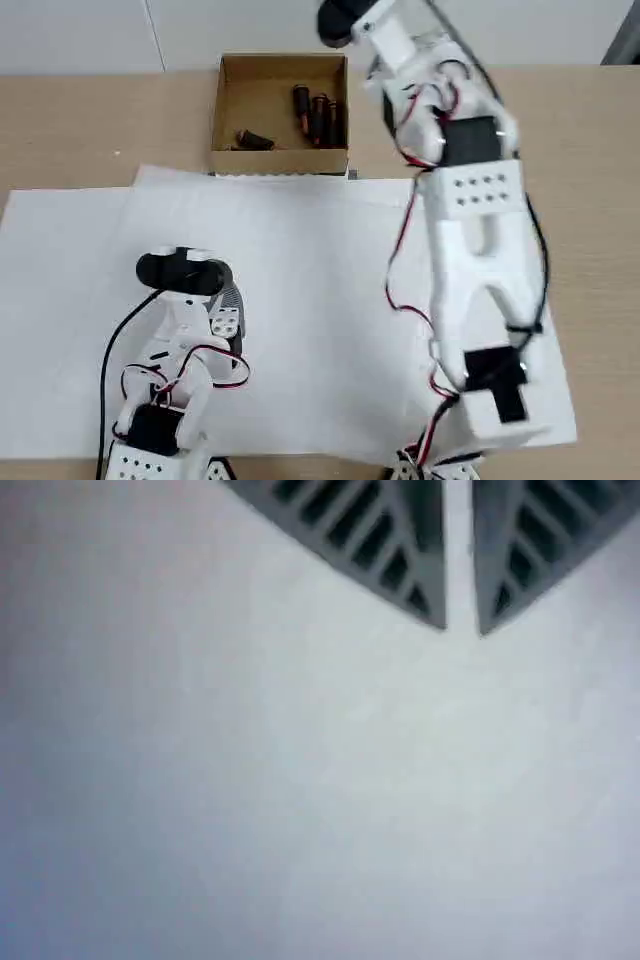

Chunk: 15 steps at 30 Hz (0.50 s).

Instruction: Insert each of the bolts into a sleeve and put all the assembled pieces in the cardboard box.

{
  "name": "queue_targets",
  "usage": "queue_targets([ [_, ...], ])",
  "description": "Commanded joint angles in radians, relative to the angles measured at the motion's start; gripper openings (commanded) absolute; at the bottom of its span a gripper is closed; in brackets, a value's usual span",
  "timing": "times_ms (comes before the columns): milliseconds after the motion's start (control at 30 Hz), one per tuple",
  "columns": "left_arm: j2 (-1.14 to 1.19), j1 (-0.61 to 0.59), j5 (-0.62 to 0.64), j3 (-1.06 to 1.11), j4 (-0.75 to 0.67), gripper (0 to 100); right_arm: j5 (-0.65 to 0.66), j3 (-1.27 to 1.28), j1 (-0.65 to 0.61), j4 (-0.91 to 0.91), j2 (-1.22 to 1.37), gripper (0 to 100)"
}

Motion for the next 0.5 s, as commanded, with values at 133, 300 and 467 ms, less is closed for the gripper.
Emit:
queue_targets([
  [133, -0.011, -0.006, -0.006, -0.004, 0.005, 1, -0.117, -0.054, 0.107, 0.214, -0.186, 0.3],
  [300, -0.011, -0.006, -0.006, -0.004, 0.005, 1, -0.245, -0.054, 0.120, 0.394, -0.268, 0.3],
  [467, -0.011, -0.006, -0.006, -0.004, 0.005, 1, -0.388, -0.049, 0.117, 0.564, -0.360, 0.3],
])
